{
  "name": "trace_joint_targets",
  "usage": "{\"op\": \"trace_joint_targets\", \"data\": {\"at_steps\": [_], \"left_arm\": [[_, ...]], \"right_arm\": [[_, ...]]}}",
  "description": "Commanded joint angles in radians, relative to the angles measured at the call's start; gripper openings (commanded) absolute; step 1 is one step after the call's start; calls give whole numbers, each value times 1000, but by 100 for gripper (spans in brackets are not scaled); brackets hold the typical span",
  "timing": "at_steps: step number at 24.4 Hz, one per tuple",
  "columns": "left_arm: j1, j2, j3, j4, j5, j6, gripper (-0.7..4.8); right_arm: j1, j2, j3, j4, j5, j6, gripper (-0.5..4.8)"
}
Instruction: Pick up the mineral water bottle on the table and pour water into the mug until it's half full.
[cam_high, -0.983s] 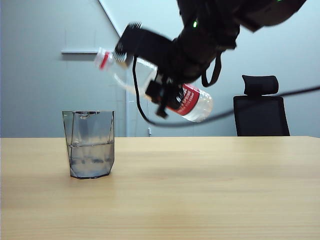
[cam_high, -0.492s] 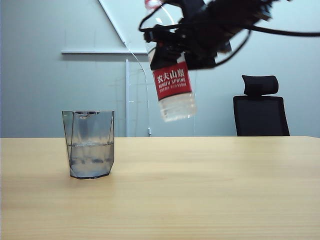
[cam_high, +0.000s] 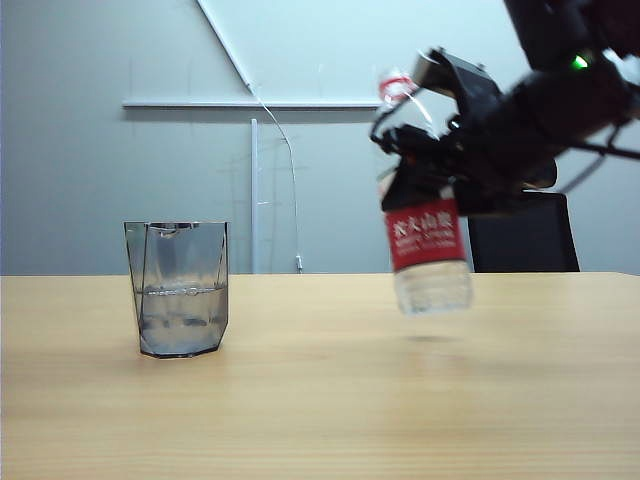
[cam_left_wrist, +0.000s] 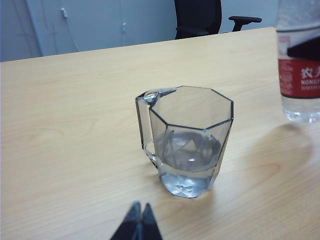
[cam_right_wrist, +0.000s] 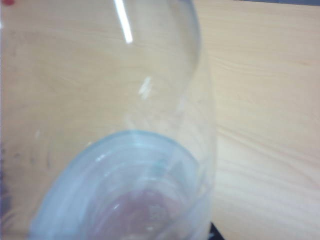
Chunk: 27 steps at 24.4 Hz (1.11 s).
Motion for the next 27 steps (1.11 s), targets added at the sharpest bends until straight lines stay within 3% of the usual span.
{"op": "trace_joint_targets", "data": {"at_steps": [1,8,10,15,20,27], "left_arm": [[1,2,2,11,1,-3,-2],[2,2,2,11,2,-3,-2],[2,2,2,11,1,-3,-2],[2,2,2,12,1,-3,-2],[2,2,2,11,1,-3,-2],[9,2,2,11,1,-3,-2]], "right_arm": [[-27,-11,-40,106,-11,8,255],[-66,-10,-144,275,-24,8,268],[-66,-10,-154,277,-23,8,342],[-66,-10,-182,277,-24,8,366],[-66,-12,-211,275,-25,9,479],[-66,-84,-280,275,-46,35,479]]}}
